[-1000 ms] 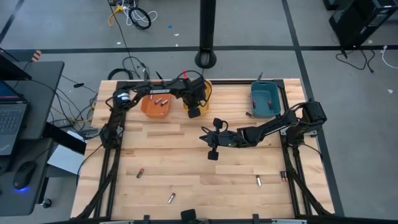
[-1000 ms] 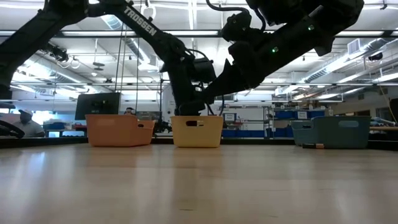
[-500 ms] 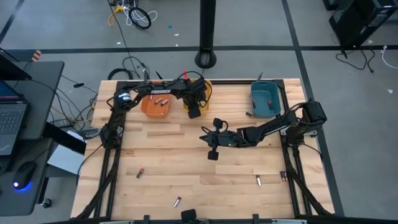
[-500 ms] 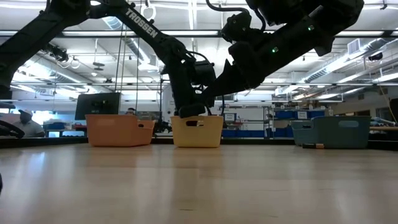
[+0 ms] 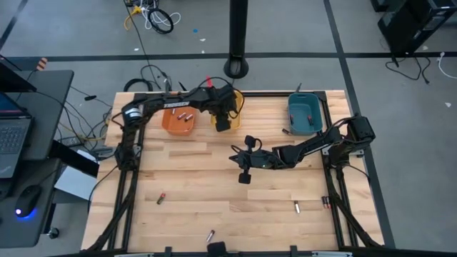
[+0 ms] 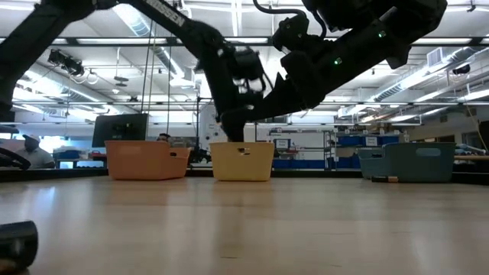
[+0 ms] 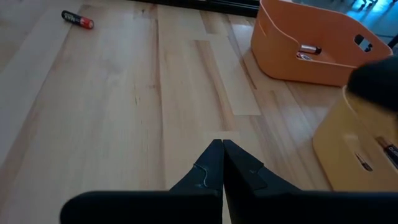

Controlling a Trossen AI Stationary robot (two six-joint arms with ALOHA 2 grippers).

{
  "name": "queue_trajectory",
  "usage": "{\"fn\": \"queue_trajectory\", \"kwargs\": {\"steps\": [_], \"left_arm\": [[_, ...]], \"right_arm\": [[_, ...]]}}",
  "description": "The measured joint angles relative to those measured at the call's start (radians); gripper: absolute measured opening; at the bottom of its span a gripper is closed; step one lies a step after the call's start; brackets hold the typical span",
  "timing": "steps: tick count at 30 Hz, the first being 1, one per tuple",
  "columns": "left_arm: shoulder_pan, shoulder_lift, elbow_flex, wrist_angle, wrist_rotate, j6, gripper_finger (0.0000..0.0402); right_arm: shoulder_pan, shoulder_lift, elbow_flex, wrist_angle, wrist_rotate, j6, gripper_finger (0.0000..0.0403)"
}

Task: Sort batteries
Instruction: Put the black battery into the yellow bin

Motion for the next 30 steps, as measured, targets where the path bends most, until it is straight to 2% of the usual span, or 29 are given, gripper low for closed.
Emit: {"fn": "queue_trajectory", "kwargs": {"steps": [5, 8, 11, 18, 21, 25, 30], "left_arm": [[-0.026, -0.129, -0.014, 0.013, 0.0, -0.004, 0.009], [-0.05, -0.232, -0.084, 0.074, -0.004, -0.007, 0.0071], [-0.067, -0.363, -0.235, 0.206, -0.007, -0.016, 0.005], [-0.089, -0.701, -0.74, 0.614, -0.012, -0.097, 0.0022], [-0.124, -0.824, -0.92, 0.768, -0.009, -0.15, 0.0021], [-0.187, -0.954, -1.086, 0.93, -0.01, -0.169, 0.002], [-0.251, -1.043, -1.193, 1.035, -0.019, -0.21, 0.002]], "right_arm": [[0.0, 0.0, 0.0, 0.005, 0.0, -0.001, 0.0011], [-0.002, -0.001, 0.0, 0.006, 0.0, 0.007, 0.0011], [-0.013, -0.026, -0.001, -0.067, 0.0, 0.012, 0.001], [-0.115, -0.185, -0.001, -0.452, 0.023, 0.13, 0.001], [-0.195, -0.253, -0.001, -0.63, -0.04, 0.179, 0.0011], [-0.34, -0.29, -0.001, -0.825, -0.179, 0.235, 0.0025], [-0.477, -0.26, -0.001, -0.97, -0.202, 0.177, 0.0064]]}}
